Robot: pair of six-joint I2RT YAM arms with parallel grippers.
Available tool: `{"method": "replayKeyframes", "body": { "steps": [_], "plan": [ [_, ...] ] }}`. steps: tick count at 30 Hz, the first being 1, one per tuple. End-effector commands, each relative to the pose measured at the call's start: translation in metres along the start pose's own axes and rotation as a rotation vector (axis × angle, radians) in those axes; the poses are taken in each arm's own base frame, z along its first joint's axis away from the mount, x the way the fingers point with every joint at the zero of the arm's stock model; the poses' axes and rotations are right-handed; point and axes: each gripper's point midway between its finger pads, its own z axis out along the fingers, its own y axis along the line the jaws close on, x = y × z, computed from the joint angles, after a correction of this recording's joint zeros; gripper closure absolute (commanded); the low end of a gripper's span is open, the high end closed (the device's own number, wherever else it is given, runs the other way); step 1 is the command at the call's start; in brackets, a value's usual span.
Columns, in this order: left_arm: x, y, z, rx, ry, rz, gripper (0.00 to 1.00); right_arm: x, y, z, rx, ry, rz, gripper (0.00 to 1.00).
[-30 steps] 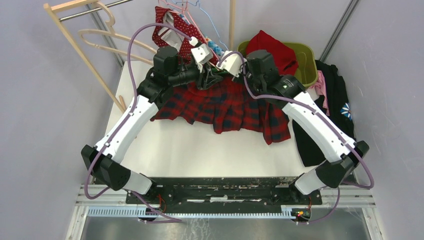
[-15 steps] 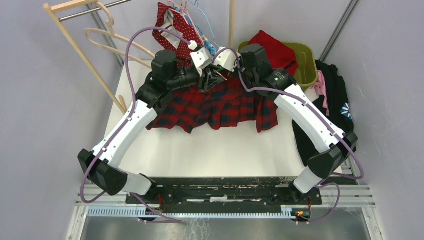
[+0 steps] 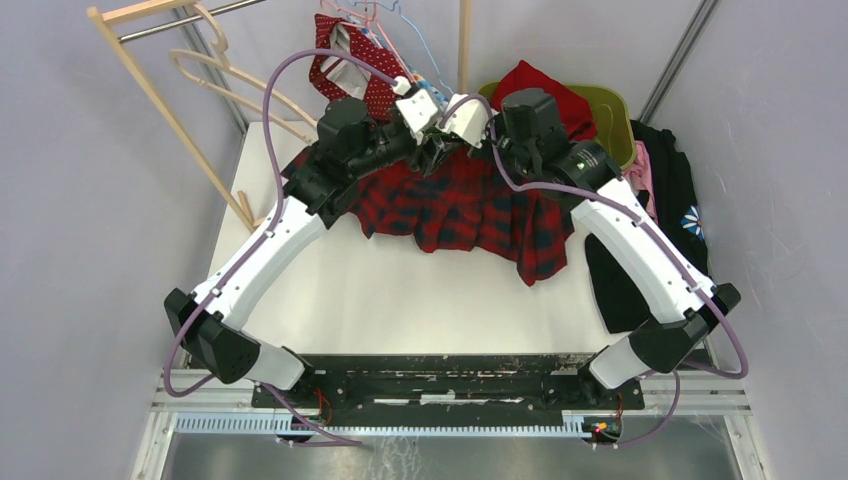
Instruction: Remove the skirt from the hanger
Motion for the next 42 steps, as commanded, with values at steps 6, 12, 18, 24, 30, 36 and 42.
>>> {"method": "replayKeyframes", "body": {
  "steps": [6,12,18,24,30,36,42],
  "plan": [
    [0.038,0.030,-0.043,-0.062,0.165,0.203,0.00,-0.087,-0.073,-0.067,0.244,-0.394,0.171,0.99],
    [0.021,0.012,-0.078,-0.041,0.072,0.202,0.01,-0.083,-0.075,-0.060,0.263,-0.368,0.147,0.99],
    [0.014,0.033,-0.101,-0.149,0.065,0.225,0.01,-0.086,-0.074,-0.061,0.254,-0.382,0.152,0.99],
    [-0.010,0.027,-0.091,-0.103,-0.073,0.256,0.01,-0.087,-0.069,-0.063,0.228,-0.391,0.143,0.99],
    [-0.025,0.047,-0.071,-0.112,-0.129,0.338,0.00,-0.087,-0.058,-0.069,0.173,-0.406,0.120,0.99],
    [-0.052,0.080,-0.065,-0.129,-0.164,0.404,0.02,-0.079,-0.049,-0.072,0.148,-0.398,0.101,0.99],
    [-0.092,0.073,-0.072,-0.089,-0.253,0.415,0.02,-0.072,-0.045,-0.068,0.149,-0.378,0.080,0.99]
  ]
}}
